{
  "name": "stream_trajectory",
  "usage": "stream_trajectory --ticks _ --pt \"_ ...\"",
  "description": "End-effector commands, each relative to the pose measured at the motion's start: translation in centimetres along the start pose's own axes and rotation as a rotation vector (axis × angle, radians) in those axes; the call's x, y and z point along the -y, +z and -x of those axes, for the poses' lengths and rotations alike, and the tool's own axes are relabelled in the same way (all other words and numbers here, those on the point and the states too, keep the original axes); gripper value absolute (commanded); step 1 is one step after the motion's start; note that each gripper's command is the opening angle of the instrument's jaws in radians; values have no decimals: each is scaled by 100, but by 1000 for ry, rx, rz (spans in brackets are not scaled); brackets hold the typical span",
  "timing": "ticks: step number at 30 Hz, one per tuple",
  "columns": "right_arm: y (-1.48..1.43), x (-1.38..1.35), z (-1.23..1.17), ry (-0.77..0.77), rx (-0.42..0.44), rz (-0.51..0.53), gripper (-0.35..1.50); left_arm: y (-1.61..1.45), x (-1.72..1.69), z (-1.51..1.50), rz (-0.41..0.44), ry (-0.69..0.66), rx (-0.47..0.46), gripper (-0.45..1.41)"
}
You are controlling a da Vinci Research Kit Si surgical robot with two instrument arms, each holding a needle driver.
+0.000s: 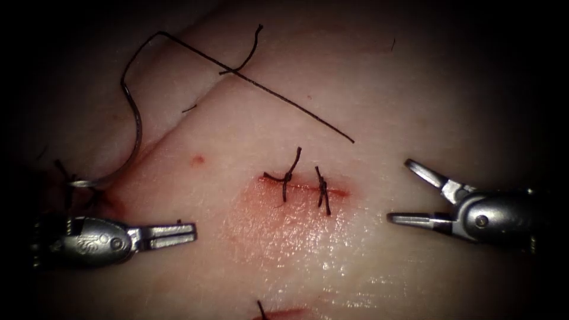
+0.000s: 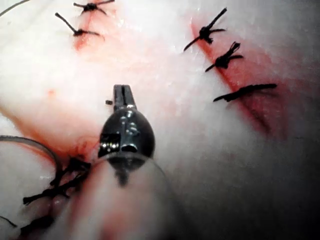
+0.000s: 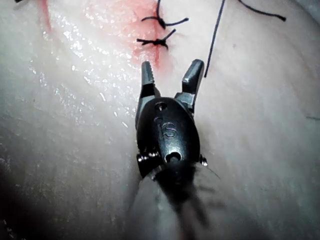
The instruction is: Wound Closure
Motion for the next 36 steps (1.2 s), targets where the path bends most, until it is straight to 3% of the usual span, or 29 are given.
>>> stream_trajectory --ticks 1,4,5,7,14,18,22,23,26,31,33,36 --pt "8 2 -1 20 30 22 140 11 -1 18 -5 -44 17 2" --pt "8 3 -3 23 66 27 140 12 1 37 -15 -94 38 29" --pt "7 4 -3 26 81 34 140 10 4 48 -15 -139 69 57" --pt "6 4 -3 27 91 34 140 5 7 54 -25 -169 99 73" --pt "0 2 -2 35 99 29 138 -34 3 71 -110 -222 195 63" --pt "-1 2 -3 36 110 26 138 -51 -13 71 -112 -253 242 61" --pt "-4 0 -5 44 121 11 138 -61 -28 39 -119 -190 276 54" --pt "-5 -1 -6 63 127 4 138 -62 -29 10 -130 -159 248 54" --pt "-6 -5 -10 85 141 -12 141 -59 -28 -35 -133 -97 155 54" --pt "-12 -25 -31 117 143 -33 138 -36 3 -124 -87 -31 -29 63" --pt "-14 -33 -40 136 134 -44 133 -22 23 -147 -70 32 -113 83" --pt "-15 -39 -46 129 124 -60 130 -12 43 -158 -70 53 -194 91"
